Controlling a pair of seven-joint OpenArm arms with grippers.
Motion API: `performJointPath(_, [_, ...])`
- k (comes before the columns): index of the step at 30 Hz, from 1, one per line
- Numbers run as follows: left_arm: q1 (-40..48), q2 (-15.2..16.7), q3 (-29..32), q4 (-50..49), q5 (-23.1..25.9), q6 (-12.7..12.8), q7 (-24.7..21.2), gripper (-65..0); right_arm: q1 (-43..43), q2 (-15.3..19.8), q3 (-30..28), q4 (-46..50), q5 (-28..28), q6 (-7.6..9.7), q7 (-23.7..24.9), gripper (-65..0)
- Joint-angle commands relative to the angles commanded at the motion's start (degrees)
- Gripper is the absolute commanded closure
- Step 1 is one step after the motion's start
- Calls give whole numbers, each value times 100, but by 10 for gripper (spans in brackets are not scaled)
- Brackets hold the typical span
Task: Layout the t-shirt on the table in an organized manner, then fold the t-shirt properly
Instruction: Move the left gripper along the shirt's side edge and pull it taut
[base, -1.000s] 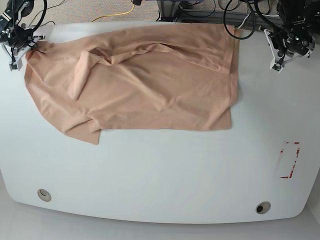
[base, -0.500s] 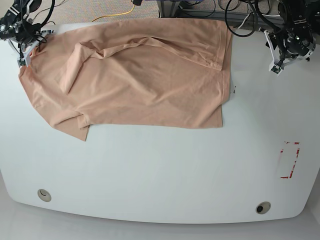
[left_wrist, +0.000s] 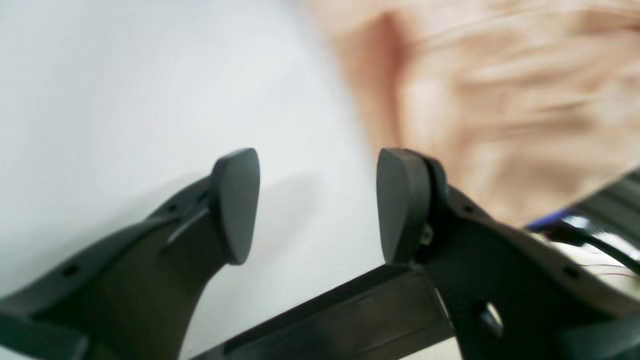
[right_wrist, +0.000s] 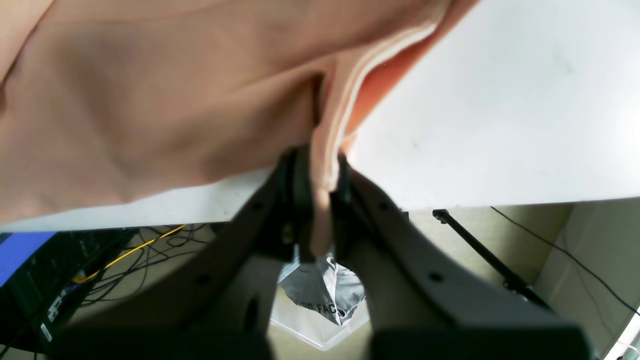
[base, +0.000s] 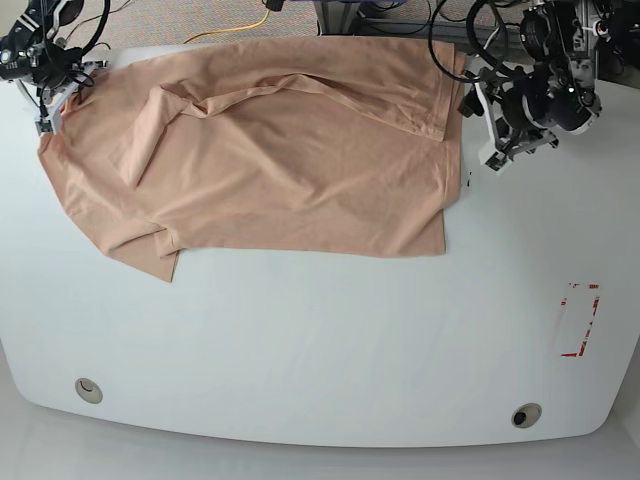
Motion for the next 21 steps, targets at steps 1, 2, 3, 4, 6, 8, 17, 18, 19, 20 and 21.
performJointPath(1, [9, 9, 185, 0, 0, 0, 0, -350, 0, 0, 0, 0, 0, 0, 9, -8])
performJointPath(2, [18, 9, 273, 0, 0, 0, 0, -350, 0, 0, 0, 0, 0, 0, 9, -8])
performJointPath(3, [26, 9, 352, 0, 0, 0, 0, -350, 0, 0, 0, 0, 0, 0, 9, -8])
performJointPath(4, [88, 9, 422, 0, 0, 0, 0, -350, 0, 0, 0, 0, 9, 0, 9, -8])
performJointPath(6, [255, 9, 563, 0, 0, 0, 0, -350, 9, 0, 0, 0, 9, 0, 9, -8])
performJointPath(8, [299, 0, 633, 0, 0, 0, 0, -350, 35, 0, 0, 0, 9, 0, 9, -8])
performJointPath(17, [466, -123, 677, -9, 220, 0, 0, -350, 114, -123, 9, -9, 0, 0, 9, -8])
performJointPath(18, [466, -123, 677, -9, 316, 0, 0, -350, 114, -123, 9, -9, 0, 0, 9, -8])
performJointPath(19, [475, -123, 677, -9, 396, 0, 0, -350, 114, -141, 9, -9, 0, 0, 9, -8])
performJointPath(20, [475, -123, 677, -9, 422, 0, 0, -350, 114, -149, 9, -18, 0, 0, 9, -8])
performJointPath(21, [475, -123, 677, -9, 466, 0, 0, -350, 114, -158, 9, -18, 0, 0, 9, -8])
